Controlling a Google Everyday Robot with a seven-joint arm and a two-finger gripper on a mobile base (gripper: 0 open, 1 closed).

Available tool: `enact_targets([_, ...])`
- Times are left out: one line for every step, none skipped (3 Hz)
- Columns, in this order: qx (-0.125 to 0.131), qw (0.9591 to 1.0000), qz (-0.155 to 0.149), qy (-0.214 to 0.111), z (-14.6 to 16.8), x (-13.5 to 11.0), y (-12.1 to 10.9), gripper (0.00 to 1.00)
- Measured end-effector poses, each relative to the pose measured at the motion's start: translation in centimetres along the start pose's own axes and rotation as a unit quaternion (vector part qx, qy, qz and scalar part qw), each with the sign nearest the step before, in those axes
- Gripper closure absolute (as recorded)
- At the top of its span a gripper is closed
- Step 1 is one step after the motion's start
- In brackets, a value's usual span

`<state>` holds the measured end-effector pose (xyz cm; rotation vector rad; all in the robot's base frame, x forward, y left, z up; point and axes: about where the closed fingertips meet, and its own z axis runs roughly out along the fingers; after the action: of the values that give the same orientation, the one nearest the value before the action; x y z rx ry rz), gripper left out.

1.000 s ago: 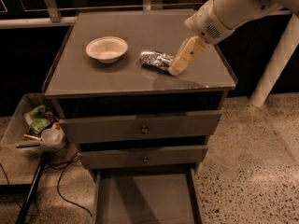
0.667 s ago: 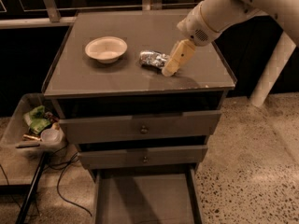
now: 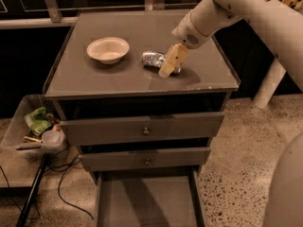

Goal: Place redbull can into bottom drawer

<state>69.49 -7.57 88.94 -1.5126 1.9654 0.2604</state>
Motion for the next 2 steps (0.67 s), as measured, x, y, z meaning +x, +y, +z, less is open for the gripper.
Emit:
enact_targets([-0.012, 0.9999, 0.009, 0.002, 1.8, 0.5, -0.8, 0.0])
enact_targets([-0.02, 0.9996, 0.018, 0.006, 3.3, 1.0, -1.0, 0.0])
